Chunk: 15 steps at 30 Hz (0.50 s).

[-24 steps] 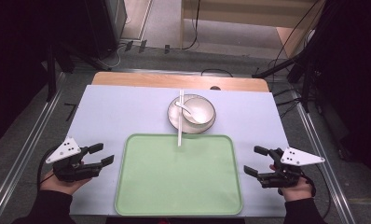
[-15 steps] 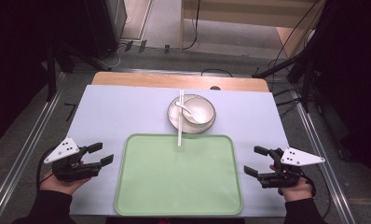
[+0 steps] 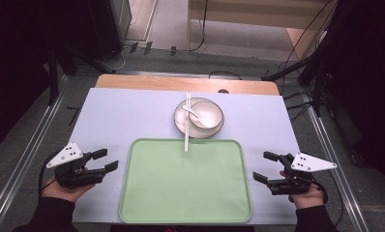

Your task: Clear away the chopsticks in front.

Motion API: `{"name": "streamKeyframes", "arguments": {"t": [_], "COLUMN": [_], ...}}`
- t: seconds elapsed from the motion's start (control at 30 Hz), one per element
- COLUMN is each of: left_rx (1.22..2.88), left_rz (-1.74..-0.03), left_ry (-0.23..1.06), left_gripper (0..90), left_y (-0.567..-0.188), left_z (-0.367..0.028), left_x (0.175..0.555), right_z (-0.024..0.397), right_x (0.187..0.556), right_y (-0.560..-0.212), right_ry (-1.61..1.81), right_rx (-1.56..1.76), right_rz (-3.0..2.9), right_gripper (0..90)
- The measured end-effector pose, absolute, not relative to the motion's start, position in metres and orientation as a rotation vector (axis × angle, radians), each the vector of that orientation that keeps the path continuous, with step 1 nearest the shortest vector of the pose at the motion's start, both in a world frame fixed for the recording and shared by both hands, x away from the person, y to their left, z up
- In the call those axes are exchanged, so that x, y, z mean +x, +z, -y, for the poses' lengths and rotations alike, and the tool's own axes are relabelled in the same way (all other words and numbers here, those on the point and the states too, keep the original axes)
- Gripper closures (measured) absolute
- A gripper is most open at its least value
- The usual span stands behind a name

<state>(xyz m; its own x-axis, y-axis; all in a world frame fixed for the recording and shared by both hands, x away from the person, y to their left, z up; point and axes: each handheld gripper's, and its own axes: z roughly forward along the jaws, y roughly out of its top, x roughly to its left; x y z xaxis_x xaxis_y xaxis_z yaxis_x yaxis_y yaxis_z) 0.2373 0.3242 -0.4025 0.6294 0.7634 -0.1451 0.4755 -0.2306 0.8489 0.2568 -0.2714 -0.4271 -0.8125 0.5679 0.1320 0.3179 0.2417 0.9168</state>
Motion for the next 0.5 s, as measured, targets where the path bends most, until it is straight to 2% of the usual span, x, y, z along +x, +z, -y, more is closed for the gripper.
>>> {"name": "streamKeyframes", "arguments": {"t": [0.5], "left_rx": [1.896], "left_rz": [-1.008], "left_ry": [0.365], "left_gripper": [36.7], "left_y": [-0.4031], "left_z": [-0.3243], "left_x": [0.2383], "right_z": [0.2708], "right_x": [0.2571], "right_y": [-0.4276], "right_ry": [1.601], "right_rx": [0.832], "right_rz": [-2.291], "right_gripper": [17.1]}}
